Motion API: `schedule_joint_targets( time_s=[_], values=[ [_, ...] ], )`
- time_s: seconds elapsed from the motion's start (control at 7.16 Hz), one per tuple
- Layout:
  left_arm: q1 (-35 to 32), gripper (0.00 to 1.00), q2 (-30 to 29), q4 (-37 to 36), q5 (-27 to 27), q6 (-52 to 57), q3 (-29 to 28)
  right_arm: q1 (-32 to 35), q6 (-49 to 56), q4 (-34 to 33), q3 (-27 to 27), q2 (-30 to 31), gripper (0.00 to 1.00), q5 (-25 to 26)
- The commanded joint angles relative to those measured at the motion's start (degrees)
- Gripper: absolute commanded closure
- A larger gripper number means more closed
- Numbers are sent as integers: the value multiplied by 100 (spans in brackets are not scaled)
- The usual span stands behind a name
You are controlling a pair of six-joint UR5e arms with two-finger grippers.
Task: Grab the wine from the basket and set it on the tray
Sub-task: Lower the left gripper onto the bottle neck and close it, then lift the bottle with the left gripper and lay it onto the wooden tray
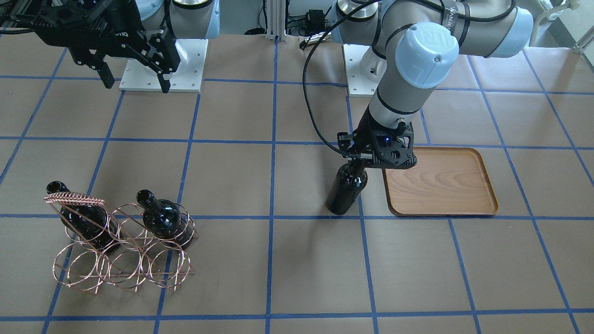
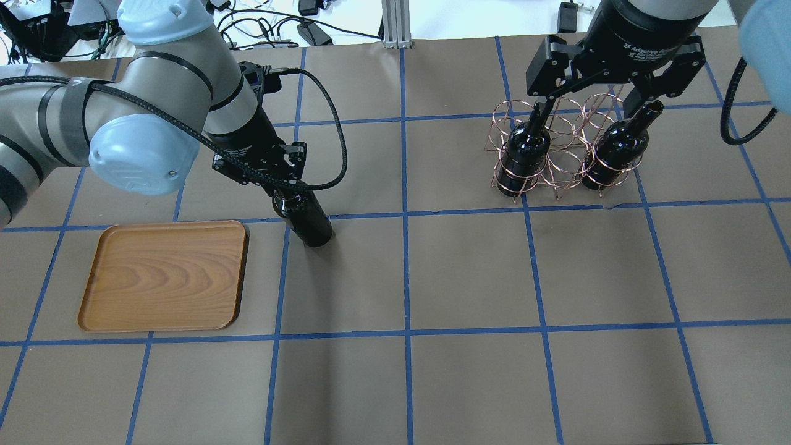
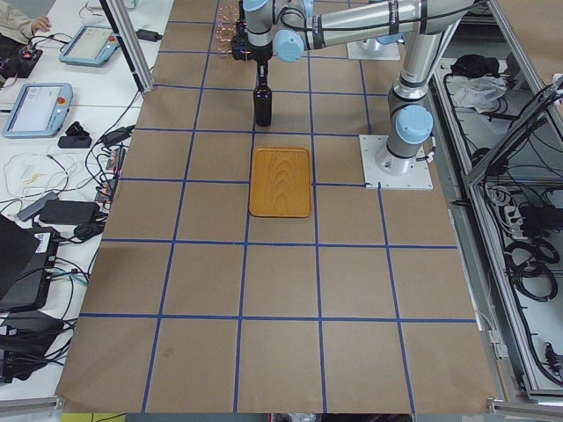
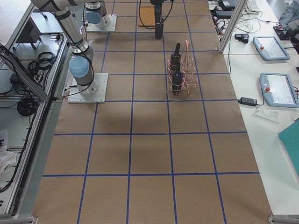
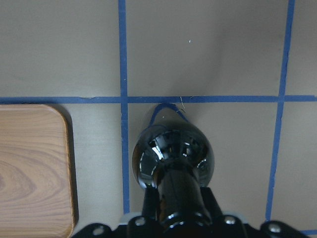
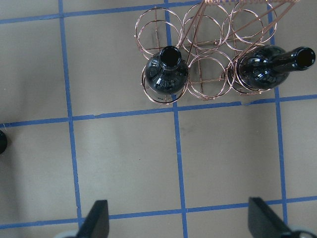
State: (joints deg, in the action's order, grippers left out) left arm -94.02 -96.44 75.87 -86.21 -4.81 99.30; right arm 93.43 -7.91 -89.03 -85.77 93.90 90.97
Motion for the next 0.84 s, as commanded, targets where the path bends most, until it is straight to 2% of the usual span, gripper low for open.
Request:
schedule_joint_targets(
  time_s=[0.0, 0.14, 0.42, 0.7],
  values=[
    [93, 100, 134, 15, -175, 180, -24, 0, 0, 0, -1, -3, 0, -18],
    [181, 100, 143, 180, -490, 486, -181, 0, 0, 0, -1, -3, 0, -9],
    [776, 100, 231, 672, -510, 1153, -419, 0, 0, 0, -1, -3, 0, -35],
    [1270, 100, 467, 955, -537, 1848, -333, 0, 0, 0, -1, -3, 0, -10]
  ],
)
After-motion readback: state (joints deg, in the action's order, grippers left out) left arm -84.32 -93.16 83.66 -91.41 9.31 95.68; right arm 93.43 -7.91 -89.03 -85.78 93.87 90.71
